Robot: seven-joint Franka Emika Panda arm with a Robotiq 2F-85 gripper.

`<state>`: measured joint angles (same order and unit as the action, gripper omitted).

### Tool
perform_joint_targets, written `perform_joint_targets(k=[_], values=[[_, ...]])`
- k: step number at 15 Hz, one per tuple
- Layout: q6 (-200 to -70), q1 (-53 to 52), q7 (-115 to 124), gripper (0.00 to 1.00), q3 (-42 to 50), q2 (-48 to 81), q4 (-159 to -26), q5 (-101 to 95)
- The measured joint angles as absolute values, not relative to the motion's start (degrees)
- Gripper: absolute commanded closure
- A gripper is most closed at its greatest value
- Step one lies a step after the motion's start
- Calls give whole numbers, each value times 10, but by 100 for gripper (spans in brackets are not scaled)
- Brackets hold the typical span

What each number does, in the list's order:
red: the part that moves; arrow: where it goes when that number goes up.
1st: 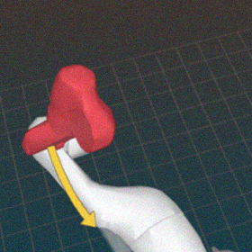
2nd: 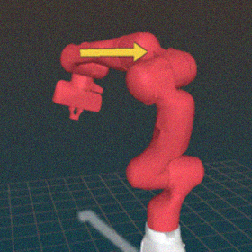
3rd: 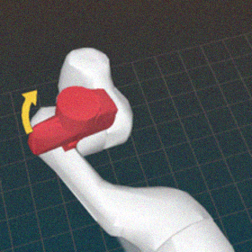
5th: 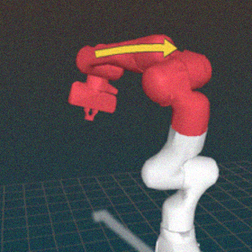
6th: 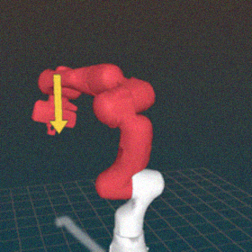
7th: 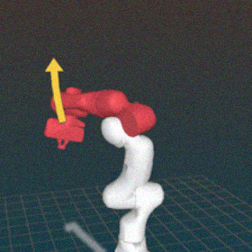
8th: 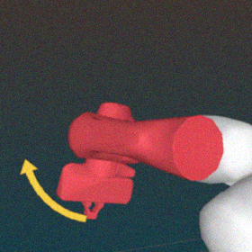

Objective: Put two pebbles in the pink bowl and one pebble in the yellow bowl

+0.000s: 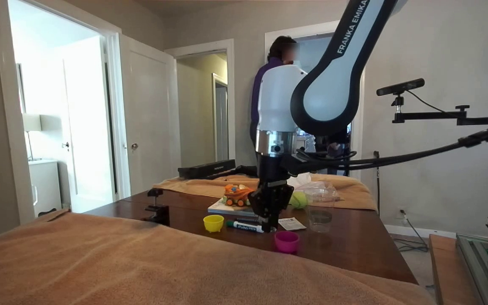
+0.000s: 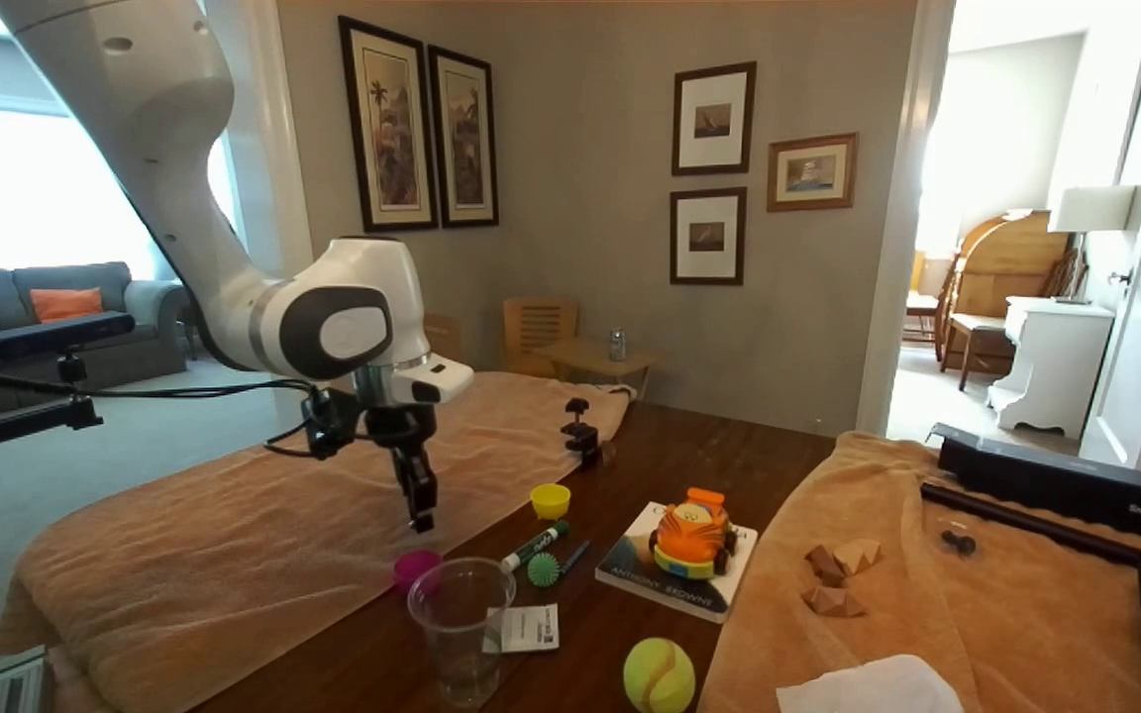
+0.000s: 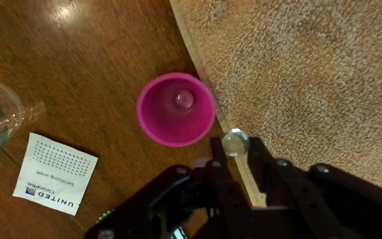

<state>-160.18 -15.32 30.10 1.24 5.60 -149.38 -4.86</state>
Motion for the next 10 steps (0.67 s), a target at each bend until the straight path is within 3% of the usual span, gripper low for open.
perform_joint_targets(k=[10], values=[[-1555, -95, 301, 94, -11, 1, -1532, -93]])
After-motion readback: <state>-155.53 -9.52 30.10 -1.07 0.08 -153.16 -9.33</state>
